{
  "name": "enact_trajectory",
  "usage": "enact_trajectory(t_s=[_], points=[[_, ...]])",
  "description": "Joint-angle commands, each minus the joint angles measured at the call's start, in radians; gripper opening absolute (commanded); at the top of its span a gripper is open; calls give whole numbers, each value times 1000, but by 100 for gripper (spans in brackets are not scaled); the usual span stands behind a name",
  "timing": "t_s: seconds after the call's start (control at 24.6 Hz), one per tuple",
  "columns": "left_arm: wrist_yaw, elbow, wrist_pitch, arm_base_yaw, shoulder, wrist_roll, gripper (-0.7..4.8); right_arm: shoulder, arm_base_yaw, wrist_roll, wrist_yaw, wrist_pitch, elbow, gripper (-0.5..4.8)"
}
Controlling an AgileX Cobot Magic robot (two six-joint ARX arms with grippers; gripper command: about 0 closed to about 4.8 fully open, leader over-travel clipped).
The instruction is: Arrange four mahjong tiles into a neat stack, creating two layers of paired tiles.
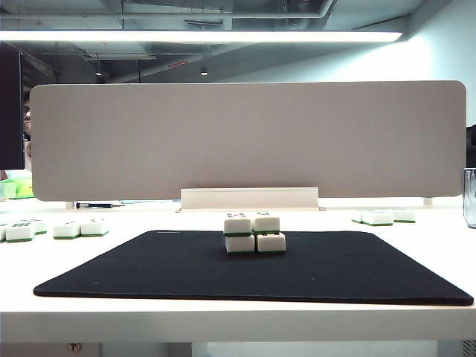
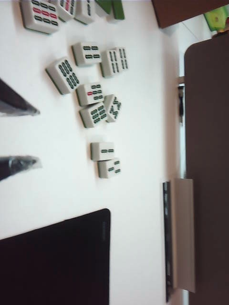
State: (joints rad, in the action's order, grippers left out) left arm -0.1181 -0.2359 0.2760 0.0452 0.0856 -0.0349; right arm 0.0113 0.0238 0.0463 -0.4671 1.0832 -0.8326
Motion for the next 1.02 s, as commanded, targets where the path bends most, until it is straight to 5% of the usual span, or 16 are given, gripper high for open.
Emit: enact_trajectory(t_s=[0.04, 0.41, 0.61, 0.81, 1.02], points=[[20, 62, -39, 0, -88, 6, 112, -12, 0, -2, -2, -10, -4, -1], [32, 142, 12, -2, -84, 10, 112, -11, 0, -2, -2, -10, -5, -1], [57, 198, -3, -2, -84, 121, 112, -11, 0, -2, -2, -10, -5, -1], [224, 226, -86, -2, -84, 144, 111, -11, 0, -2, -2, -10, -5, -1], [200, 230, -106, -2, -84, 145, 112, -11, 0, -2, -2, -10, -5, -1]])
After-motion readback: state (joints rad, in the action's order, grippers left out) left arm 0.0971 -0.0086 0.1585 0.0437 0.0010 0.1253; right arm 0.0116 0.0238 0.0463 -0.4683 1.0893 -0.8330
